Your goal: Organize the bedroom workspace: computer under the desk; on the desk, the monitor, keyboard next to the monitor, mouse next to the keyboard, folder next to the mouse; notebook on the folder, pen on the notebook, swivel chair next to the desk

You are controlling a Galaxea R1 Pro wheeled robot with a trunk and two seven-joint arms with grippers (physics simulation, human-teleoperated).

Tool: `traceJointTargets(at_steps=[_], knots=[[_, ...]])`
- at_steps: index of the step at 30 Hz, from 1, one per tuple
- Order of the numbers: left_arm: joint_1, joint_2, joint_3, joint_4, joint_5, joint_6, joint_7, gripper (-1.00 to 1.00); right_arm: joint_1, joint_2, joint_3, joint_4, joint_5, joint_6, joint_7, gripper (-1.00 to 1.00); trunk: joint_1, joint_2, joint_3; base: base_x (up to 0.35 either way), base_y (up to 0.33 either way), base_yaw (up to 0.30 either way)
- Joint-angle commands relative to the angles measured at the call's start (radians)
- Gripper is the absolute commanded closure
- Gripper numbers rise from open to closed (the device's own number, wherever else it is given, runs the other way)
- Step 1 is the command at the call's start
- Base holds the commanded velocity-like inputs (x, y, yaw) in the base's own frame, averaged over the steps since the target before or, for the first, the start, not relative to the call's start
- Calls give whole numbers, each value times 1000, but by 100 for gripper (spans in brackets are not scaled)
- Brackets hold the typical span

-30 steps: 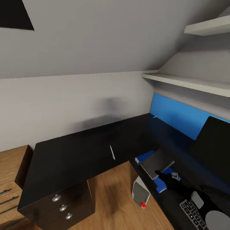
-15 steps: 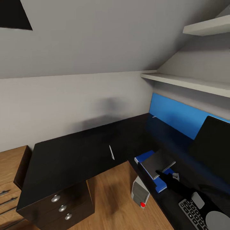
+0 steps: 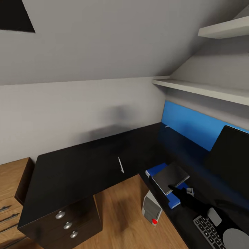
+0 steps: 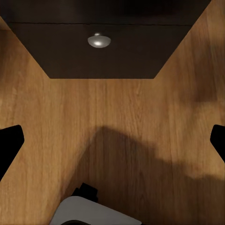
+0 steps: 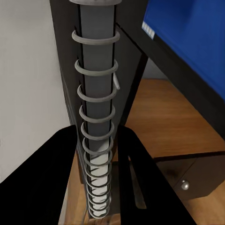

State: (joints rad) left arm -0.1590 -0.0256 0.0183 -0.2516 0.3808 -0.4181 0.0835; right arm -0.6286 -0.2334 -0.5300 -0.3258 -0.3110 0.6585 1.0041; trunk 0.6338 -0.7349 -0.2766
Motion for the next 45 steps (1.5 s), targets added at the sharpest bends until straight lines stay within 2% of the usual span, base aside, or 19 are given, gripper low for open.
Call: traceJointTargets(at_steps=[1, 9, 19, 30, 37, 45], knots=[[-1, 0, 2, 0, -3, -2, 4, -100, -1, 0, -3, 1, -2, 7, 0, 100, 0, -1, -1, 0, 0, 0], [-1, 0, 2, 0, -3, -3, 4, -100, -1, -1, -5, -1, -2, 85, -2, 100, 0, -1, -1, 0, 0, 0], [-1, -1, 0, 0, -2, -3, 1, -100, -1, -1, -5, -1, -3, 100, -29, 100, 0, -1, -1, 0, 0, 0], [-1, 0, 0, 0, -2, -2, 1, -100, -1, -1, -5, -1, -3, 99, -32, 100, -42, 76, 33, 0, 0, 0], [-1, -1, 0, 0, -2, -2, 1, -100, -1, -1, -6, -2, -3, 99, -81, 100, -69, 125, 55, 0, 0, 0], [-1, -2, 1, 0, -2, -2, 1, -100, -2, -1, -10, -5, -3, 101, -129, 100, -69, 125, 55, 0, 0, 0]])
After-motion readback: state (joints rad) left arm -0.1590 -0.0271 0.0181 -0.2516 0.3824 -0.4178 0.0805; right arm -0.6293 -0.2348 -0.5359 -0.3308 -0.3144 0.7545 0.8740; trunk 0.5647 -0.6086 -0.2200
